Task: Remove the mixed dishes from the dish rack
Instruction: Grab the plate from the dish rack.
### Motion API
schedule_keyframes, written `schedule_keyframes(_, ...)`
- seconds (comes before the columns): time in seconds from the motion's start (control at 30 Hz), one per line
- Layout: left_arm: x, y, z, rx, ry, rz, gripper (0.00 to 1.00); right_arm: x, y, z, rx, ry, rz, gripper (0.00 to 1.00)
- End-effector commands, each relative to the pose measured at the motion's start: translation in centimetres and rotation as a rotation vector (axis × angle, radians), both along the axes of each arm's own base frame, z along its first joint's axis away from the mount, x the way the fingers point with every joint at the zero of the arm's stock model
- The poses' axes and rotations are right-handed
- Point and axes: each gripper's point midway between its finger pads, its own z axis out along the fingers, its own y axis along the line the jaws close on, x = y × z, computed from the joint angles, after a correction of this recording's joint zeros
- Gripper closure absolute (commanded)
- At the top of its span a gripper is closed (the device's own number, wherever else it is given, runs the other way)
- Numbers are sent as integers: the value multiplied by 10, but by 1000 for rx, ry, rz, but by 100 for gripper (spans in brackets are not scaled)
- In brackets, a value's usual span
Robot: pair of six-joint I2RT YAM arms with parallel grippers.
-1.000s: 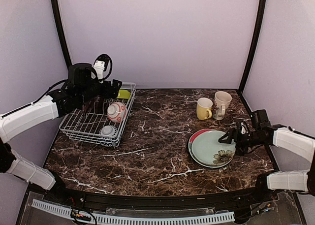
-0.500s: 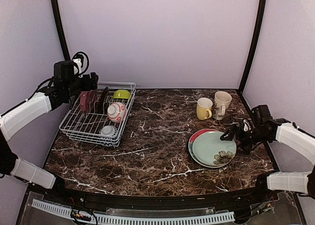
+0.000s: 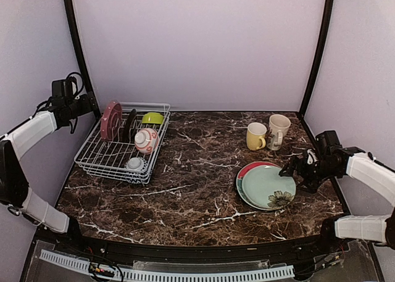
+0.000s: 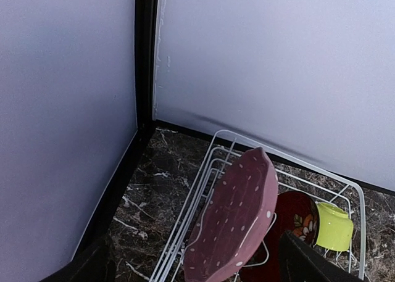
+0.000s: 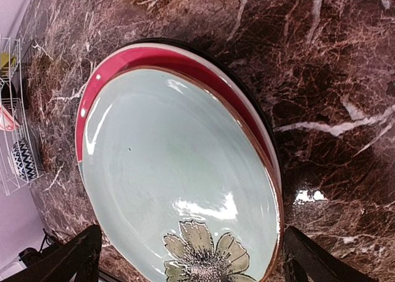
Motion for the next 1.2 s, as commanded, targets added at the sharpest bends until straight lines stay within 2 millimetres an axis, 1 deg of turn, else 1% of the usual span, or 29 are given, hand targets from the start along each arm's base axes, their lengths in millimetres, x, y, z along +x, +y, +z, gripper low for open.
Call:
schedule_keyframes(0.0,8,4,-12,-58,46,-40,12,15,-8,17,-32,-78,-28,1)
schedule_keyframes(0.1,16,5,-21,-71,61,-81,15,16,-9,17,-41,-85,-23,1)
schedule_keyframes(0.13,18,5,-21,-63,63,-93,16,17,-8,17,-39,-87,-19,1)
schedule_keyframes(0.17,21,2,-28,-69,81,-114,17,18,-7,17,-33,-91,-14,1)
schedule_keyframes(0.2,24,1,-28,-61,81,-132,18,19,-5,18,-24,-100,-9,1)
schedule_keyframes(0.23,28,-4,-36,-74,101,-161,19,20,-3,19,-12,-108,-3,1)
schedule_keyframes(0.27,31,-6,-34,-73,101,-175,21,22,-1,21,-3,-116,3,1)
schedule_keyframes(0.3,34,-8,-43,-83,124,-188,22,23,0,23,5,-126,7,1)
schedule_keyframes(0.4,41,-16,-49,-93,140,-242,23,26,1,30,9,-155,15,1)
schedule_keyframes(0.43,44,-22,-54,-110,149,-275,23,27,1,33,8,-163,17,1)
schedule_keyframes(0.6,51,-37,-63,-160,162,-365,26,31,2,41,10,-192,21,1)
schedule_keyframes(0.67,53,-45,-67,-187,166,-409,29,32,3,42,15,-198,23,1)
schedule_keyframes(0.77,57,-50,-71,-205,174,-438,35,33,5,43,28,-202,27,1)
schedule_keyframes(0.8,57,-51,-76,-213,188,-447,36,34,6,43,32,-203,28,1)
schedule_keyframes(0.83,59,-52,-75,-210,187,-454,40,34,6,43,36,-203,30,1)
schedule_keyframes(0.87,59,-53,-82,-217,209,-459,43,34,6,42,37,-203,31,1)
schedule_keyframes(0.9,61,-53,-81,-209,209,-464,45,34,7,42,39,-200,31,1)
schedule_keyframes(0.93,62,-52,-89,-212,233,-460,48,34,7,42,41,-201,32,1)
schedule_keyframes(0.97,63,-51,-88,-203,234,-463,49,34,7,43,43,-206,34,1)
schedule_keyframes(1.1,65,-50,-103,-198,285,-467,56,34,7,46,42,-217,33,1)
schedule_keyframes(1.17,66,-51,-105,-200,295,-473,60,34,6,46,36,-223,32,1)
